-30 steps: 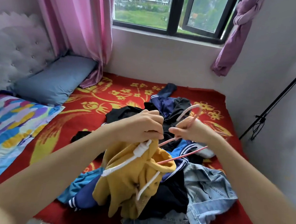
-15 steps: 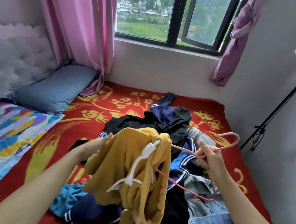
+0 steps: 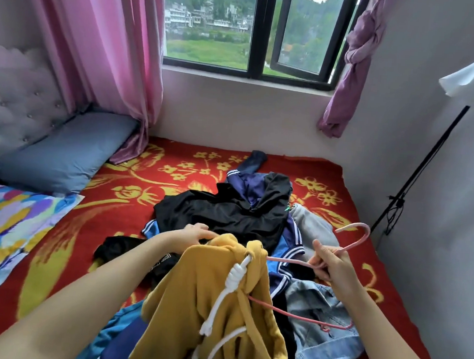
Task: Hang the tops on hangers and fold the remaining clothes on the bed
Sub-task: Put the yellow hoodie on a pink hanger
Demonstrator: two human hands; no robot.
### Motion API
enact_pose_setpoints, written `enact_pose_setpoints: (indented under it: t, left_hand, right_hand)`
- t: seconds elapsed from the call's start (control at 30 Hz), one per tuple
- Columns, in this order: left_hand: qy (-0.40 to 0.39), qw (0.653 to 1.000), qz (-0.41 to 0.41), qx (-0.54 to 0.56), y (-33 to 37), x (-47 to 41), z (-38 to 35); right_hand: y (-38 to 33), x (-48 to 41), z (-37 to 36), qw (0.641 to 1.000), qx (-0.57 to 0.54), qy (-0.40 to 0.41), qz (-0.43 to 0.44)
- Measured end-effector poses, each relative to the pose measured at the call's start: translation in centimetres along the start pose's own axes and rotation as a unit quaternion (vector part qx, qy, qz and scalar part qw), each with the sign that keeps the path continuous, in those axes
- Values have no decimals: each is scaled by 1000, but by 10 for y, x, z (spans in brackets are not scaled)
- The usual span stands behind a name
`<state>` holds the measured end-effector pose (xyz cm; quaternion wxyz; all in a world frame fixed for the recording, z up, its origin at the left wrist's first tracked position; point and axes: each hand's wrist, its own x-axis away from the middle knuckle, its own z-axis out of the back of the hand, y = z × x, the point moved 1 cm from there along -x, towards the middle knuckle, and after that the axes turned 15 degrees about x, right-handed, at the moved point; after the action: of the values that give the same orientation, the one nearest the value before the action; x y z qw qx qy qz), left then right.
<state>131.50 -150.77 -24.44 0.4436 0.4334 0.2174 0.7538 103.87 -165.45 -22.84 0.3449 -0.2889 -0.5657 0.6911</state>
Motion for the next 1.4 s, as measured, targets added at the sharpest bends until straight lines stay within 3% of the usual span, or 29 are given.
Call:
enact_pose_setpoints:
  t: [0.07,0.17,0.23,0.37,0.47,0.57,0.63,0.77,0.83,0.9,0.97,1.17,1.4]
  left_hand:
    - [-22,998,-27,43,-2,1,-1]
    - [80,980,-120,135,15,17,24]
    - [125,970,-195,69,36,35,48]
    - [117,946,-301,-21,76,65,67]
    - [110,937,-330,-33,91,82,70]
    - [84,936,-341,-39,92,92,79]
    - [54,944,-321,-46,91,98,85]
    - [76,963,-247,-82,77,104,91]
    - [136,950,-205,-191,70,102,88]
    - [137,912,-147,-358,66,93,74]
    - [129,900,-128,-397,63,83,58]
    - [241,845,-332,-342,51,83,41]
    - [235,838,-391,-299,75,86,18]
  right_hand:
    - [2,4,6,1000,18,7,-4]
    - [5,10,22,999,50,16,-7]
    - [9,13,27,997,71,23,-11]
    - [19,15,13,992,110,61,-9]
    - [35,16,2,987,27,147,-57]
    - [48,23,-28,982,-80,128,-118]
    - [44,23,-48,988,-61,91,-107]
    - [11,3,-55,990,-38,125,-49]
    - [1,-1,-60,992,-34,114,-29]
    - [-3,-1,-66,994,-41,98,-29]
    - [-9,-1,-70,995,-41,87,-23]
    - [-35,-3,-69,995,3,98,4]
    - [-59,8,-81,988,19,122,92]
